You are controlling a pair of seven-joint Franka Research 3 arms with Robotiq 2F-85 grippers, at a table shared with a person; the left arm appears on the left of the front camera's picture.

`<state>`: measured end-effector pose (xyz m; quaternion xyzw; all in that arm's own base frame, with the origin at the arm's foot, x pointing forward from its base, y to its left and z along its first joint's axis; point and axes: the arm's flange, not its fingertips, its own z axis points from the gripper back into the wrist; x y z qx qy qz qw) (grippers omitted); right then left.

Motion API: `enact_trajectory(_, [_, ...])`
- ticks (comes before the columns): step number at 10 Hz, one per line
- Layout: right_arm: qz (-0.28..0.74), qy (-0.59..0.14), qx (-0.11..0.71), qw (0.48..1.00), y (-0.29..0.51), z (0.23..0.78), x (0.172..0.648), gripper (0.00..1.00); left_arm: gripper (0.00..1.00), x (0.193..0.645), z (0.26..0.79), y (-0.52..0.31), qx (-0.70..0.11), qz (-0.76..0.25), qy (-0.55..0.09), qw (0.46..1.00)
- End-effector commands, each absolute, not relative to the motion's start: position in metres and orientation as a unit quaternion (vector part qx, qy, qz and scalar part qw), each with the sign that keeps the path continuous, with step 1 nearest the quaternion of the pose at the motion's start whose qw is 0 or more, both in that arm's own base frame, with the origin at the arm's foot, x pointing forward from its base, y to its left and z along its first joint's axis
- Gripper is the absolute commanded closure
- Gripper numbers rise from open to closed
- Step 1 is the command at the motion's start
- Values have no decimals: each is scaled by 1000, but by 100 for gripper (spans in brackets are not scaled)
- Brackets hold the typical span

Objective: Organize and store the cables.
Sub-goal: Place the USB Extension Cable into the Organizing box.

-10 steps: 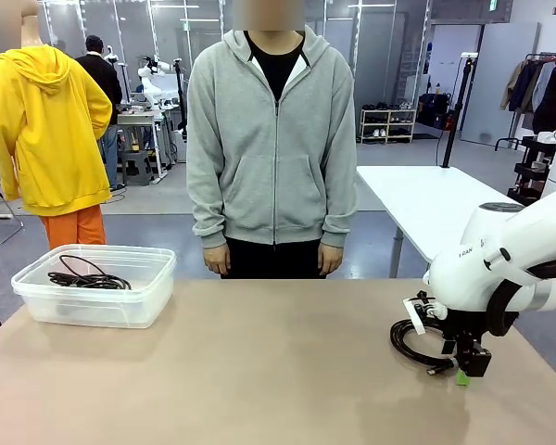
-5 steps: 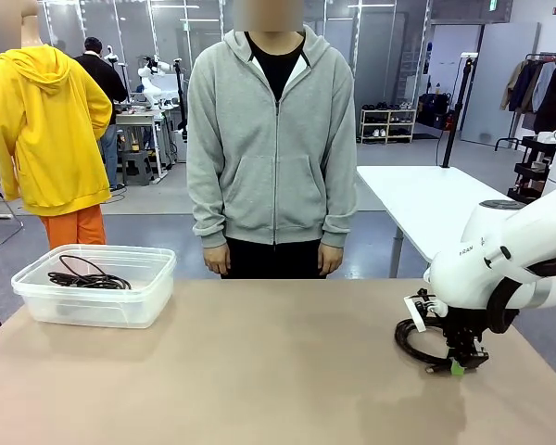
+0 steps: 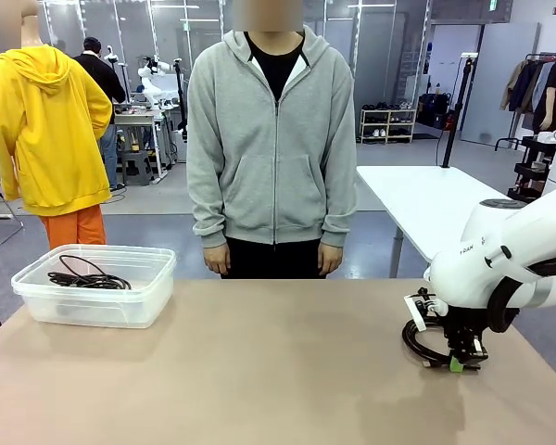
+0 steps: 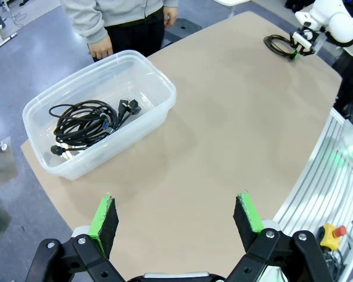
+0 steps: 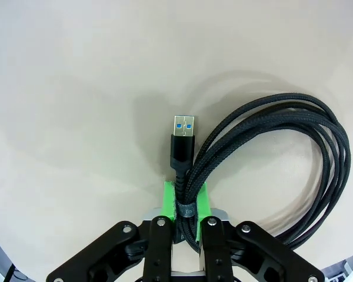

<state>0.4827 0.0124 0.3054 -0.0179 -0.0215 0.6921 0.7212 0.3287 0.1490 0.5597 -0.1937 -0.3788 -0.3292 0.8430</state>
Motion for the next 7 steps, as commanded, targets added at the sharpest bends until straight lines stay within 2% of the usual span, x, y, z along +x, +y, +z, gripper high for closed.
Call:
enact_trajectory(1, [694, -19, -26, 719, 12, 314, 484, 100, 0, 331, 562, 149, -195, -332, -379, 842])
enact_trajectory(2, [694, -21, -28, 719, 11, 320, 484, 100, 0, 331, 562, 149, -195, -332, -379, 842])
enact_trajectory(5, [679, -33, -28, 733, 6, 388, 479, 100, 0, 331, 562, 149, -195, -332, -379, 842])
enact_trajectory(7, [675, -31, -25, 737, 9, 407, 482, 100, 0, 331, 562, 149, -195, -332, -379, 842])
